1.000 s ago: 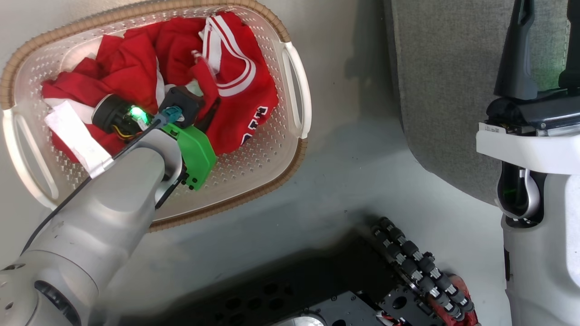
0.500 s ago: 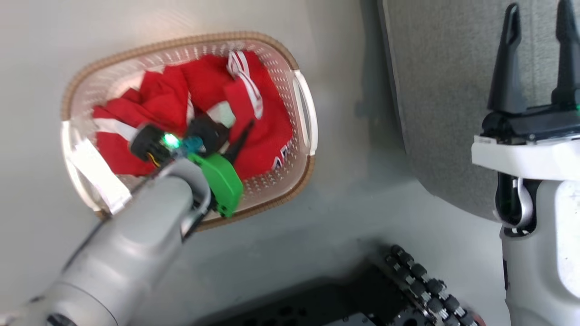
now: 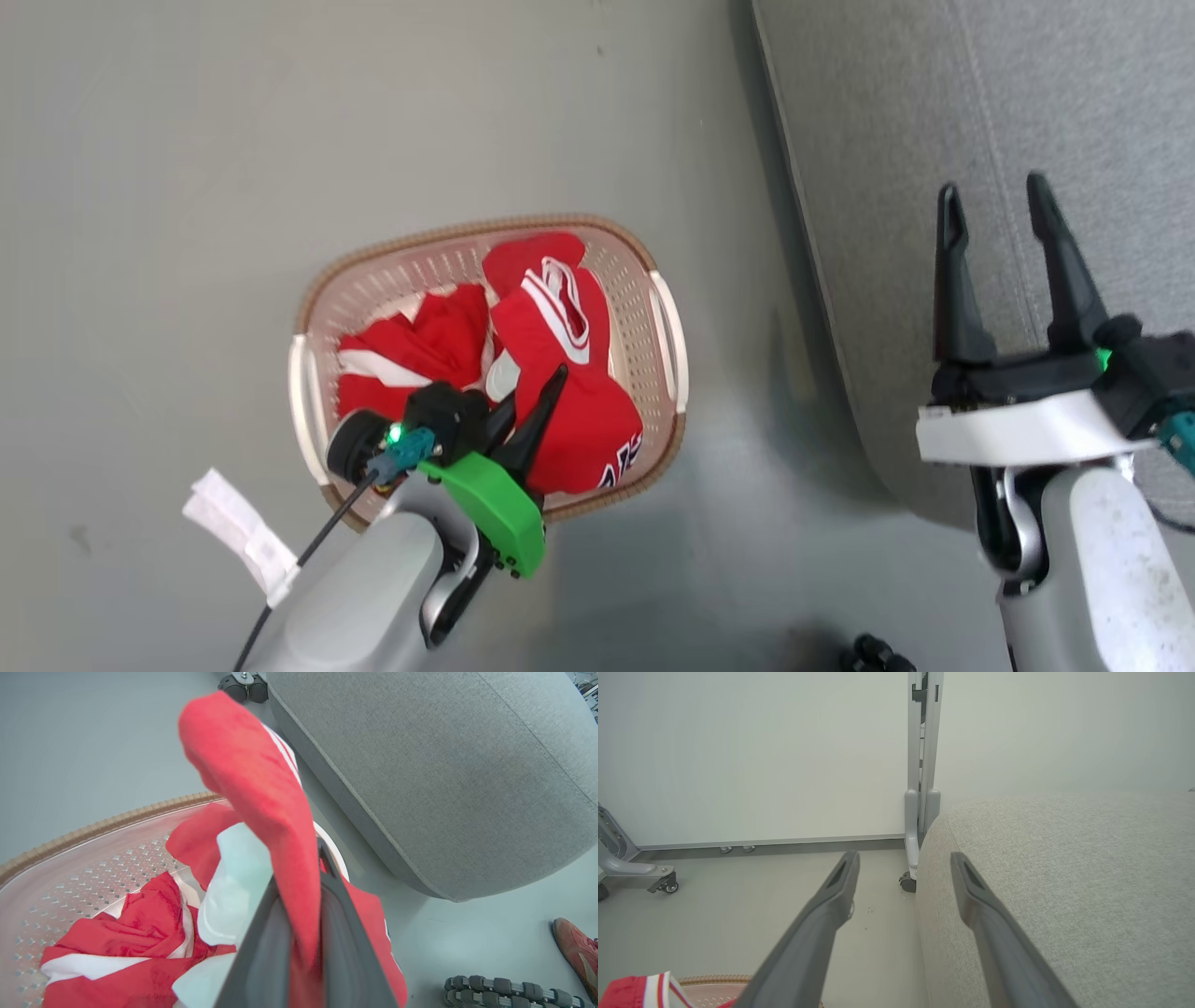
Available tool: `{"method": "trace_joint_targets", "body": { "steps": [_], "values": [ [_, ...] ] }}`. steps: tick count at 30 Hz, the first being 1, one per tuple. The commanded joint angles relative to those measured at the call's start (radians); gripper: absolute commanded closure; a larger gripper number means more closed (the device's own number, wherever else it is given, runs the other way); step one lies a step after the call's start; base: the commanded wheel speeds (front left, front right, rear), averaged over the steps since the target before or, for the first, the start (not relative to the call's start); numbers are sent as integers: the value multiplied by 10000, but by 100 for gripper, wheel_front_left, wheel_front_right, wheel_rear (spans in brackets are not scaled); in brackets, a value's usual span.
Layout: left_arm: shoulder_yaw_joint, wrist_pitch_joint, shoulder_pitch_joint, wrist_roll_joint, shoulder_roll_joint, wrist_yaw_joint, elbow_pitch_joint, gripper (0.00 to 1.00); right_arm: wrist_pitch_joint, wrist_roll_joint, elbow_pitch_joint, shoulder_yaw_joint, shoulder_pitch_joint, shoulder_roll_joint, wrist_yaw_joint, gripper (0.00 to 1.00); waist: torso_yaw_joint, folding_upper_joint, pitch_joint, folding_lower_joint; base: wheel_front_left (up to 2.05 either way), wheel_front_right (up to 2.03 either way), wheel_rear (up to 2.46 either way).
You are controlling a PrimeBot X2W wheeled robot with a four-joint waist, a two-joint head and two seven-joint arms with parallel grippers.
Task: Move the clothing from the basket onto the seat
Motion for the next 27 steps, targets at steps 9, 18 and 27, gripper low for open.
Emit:
{"method": "trace_joint_targets", "body": {
  "steps": [9,18,27],
  "values": [
    [2059,-8,2136,1295,-404,-29,-1455,100,-30,-152,511,514,1654,-41,1,0,1294,0,-4115,1,0,0,0],
    [3391,-8,3299,2171,-624,-29,-2976,100,-30,-423,886,1137,2586,-116,1,0,1180,0,-5502,1,0,0,0],
    [3722,-9,3194,2673,-683,-29,-3843,100,-30,-316,910,1890,2880,-110,1,0,1171,0,-5935,1,0,0,0]
  ]
}}
